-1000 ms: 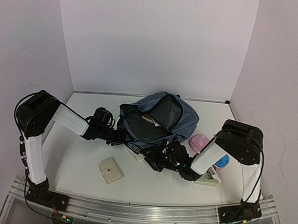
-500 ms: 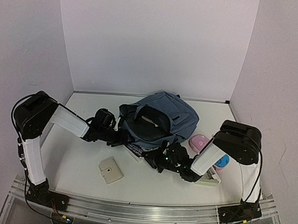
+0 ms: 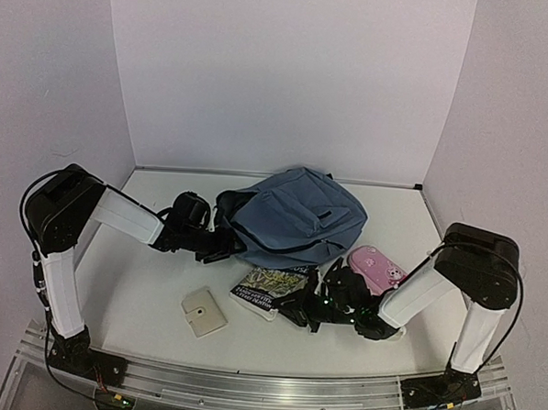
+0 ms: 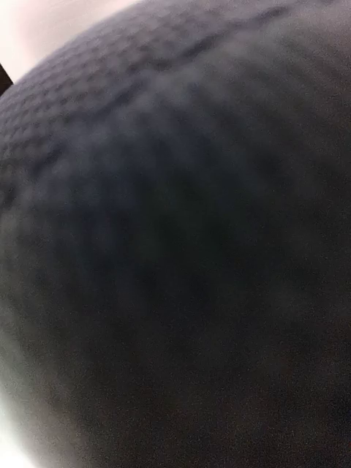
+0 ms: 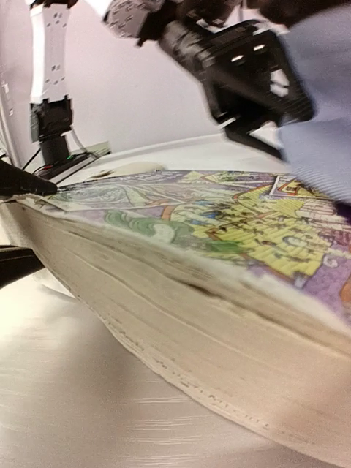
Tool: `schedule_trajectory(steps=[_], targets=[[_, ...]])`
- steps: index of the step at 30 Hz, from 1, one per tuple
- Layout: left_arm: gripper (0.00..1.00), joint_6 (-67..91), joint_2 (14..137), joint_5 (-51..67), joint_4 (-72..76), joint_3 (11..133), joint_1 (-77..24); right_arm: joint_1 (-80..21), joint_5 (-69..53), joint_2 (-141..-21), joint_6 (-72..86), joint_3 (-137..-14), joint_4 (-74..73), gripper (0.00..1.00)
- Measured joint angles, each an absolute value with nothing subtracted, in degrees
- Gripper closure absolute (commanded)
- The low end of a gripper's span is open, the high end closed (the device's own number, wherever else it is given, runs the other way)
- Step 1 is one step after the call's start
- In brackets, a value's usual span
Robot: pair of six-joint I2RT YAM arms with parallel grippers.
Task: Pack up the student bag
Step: Move the book to the center of the board.
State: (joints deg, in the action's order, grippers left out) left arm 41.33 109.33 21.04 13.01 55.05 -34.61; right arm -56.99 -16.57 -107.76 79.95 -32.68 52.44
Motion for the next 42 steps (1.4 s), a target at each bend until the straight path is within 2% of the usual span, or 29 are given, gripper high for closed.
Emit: schedule_trajectory(steps=[11, 16, 17, 20, 21, 26, 34, 42], targets=[[0.35, 44.63, 114.09, 23.09, 16.09, 60.25, -28.8, -60.68, -21.87, -94.32, 71.16, -33.39, 27.3, 1.0], [0.27, 45.29, 114.48, 22.68, 15.96, 60.71, -28.34, -60.98, -23.49, -91.66, 68.18, -33.11, 20.71, 0.98], [0.25, 45.47, 114.45, 22.6, 15.66, 60.71, -28.34, -61.03, -23.47, -91.14, 67.51, -33.01, 19.34, 0.92], [0.2, 46.37, 114.0, 22.72, 15.01, 60.12, -28.34, -61.08, -23.11, -89.71, 65.47, -33.03, 15.74, 0.65], [0.18, 46.66, 113.4, 22.84, 14.93, 59.27, -28.38, -61.08, -22.64, -89.25, 64.47, -33.18, 14.49, 0.58], [0.06, 49.11, 105.69, 23.0, 13.34, 50.26, -29.06, -61.17, -18.18, -87.98, 60.95, -34.61, 9.03, 0.36], [0.06, 52.66, 91.75, 17.95, 4.73, 42.98, -36.4, -59.4, -14.79, -86.25, 57.66, -36.75, 6.9, 0.21], [0.07, 55.42, 88.26, 15.17, 3.46, 42.51, -42.66, -54.58, -14.2, -84.88, 57.04, -36.5, 6.6, 0.18]])
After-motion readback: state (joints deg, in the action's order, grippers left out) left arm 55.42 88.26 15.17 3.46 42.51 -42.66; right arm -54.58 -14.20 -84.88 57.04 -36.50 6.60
